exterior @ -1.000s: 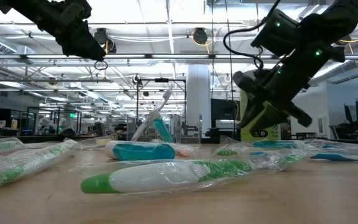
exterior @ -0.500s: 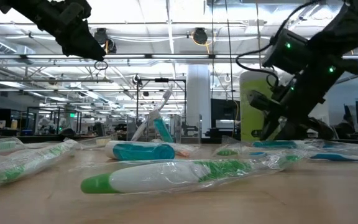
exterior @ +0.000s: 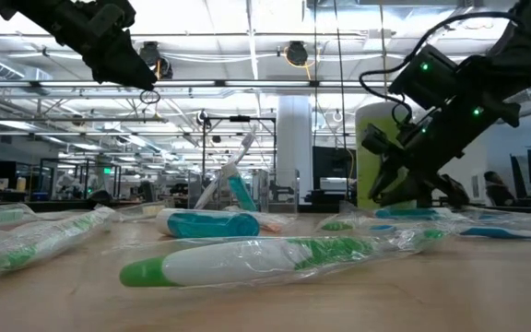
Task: Pick & Place toothbrushing station
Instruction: Put the orange toothbrush into the transparent organizer
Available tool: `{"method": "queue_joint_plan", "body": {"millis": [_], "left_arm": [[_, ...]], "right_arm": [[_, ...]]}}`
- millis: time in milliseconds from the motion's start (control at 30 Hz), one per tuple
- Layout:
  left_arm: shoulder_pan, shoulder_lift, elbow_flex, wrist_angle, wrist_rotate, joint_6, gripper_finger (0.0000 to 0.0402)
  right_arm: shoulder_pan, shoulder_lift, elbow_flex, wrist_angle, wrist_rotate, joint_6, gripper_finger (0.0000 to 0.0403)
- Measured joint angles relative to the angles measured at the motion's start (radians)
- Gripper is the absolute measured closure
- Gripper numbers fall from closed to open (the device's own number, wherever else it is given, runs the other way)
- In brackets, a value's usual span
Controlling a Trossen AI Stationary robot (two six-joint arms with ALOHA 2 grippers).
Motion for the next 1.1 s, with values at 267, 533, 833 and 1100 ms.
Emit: {"method": "queue_joint_plan", "body": {"millis": [267,533,833,1100], "left_arm": [[0.000,0.000,0.000,0.000,0.000,0.008,0.0206],[0.001,0.000,0.000,0.000,-0.001,0.026,0.0206],[0.001,0.000,0.000,0.000,-0.001,0.025,0.0206],[0.001,0.000,0.000,0.000,0.000,0.014,0.0206]], "right_arm": [[-0.026,0.078,0.000,-0.005,-0.022,0.025,0.0308],[-0.026,0.111,0.001,0.041,0.001,-0.074,0.0340],[0.011,0.113,-0.001,0.236,-0.086,-0.257,0.0393],[0.077,0.112,0.002,0.791,-0.080,-0.630,0.0402]]}}
